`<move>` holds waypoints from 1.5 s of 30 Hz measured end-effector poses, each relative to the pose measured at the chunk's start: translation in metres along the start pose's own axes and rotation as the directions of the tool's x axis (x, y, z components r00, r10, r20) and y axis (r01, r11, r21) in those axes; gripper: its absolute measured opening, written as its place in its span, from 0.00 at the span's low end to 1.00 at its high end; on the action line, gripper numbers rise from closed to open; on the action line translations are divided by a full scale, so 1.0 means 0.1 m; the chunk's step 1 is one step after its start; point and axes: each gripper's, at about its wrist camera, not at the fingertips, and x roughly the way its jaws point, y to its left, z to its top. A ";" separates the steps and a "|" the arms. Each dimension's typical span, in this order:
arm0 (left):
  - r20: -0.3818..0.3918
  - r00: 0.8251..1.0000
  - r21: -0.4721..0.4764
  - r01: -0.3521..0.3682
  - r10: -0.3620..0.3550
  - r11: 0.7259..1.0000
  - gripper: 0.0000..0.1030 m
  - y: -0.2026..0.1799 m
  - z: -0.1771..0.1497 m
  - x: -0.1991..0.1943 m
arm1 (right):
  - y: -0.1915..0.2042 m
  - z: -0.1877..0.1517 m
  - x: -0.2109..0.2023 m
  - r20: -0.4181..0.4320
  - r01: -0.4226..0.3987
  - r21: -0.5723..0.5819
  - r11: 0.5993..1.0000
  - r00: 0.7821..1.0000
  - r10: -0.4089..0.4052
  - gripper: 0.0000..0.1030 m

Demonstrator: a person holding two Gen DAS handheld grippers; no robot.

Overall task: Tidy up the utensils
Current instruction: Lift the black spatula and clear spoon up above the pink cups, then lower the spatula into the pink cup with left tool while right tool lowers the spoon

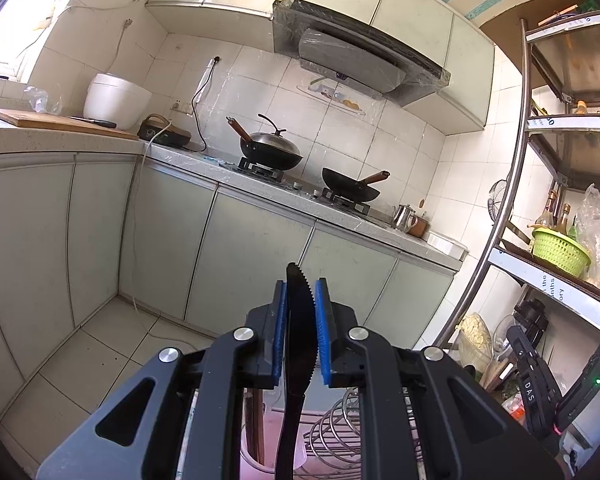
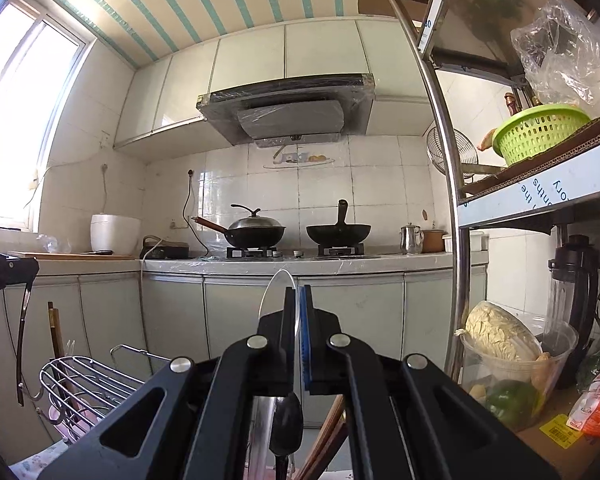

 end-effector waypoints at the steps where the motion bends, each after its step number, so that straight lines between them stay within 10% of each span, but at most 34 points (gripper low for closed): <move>1: -0.002 1.000 -0.001 0.000 0.000 1.000 0.13 0.01 -0.01 0.02 | -0.01 -0.02 0.02 -0.008 -0.001 0.000 1.000 1.000 0.001 0.02; 28: 0.153 0.985 0.070 -0.090 0.078 0.993 0.13 -0.07 -0.43 0.27 | -0.03 -0.47 -0.34 -0.195 -0.026 0.121 0.992 0.980 0.050 0.03; 45: 0.004 1.000 0.028 -0.023 0.023 0.999 0.13 0.13 -0.61 0.12 | -0.01 -0.51 -0.44 -0.241 -0.022 0.134 0.991 0.969 0.054 0.03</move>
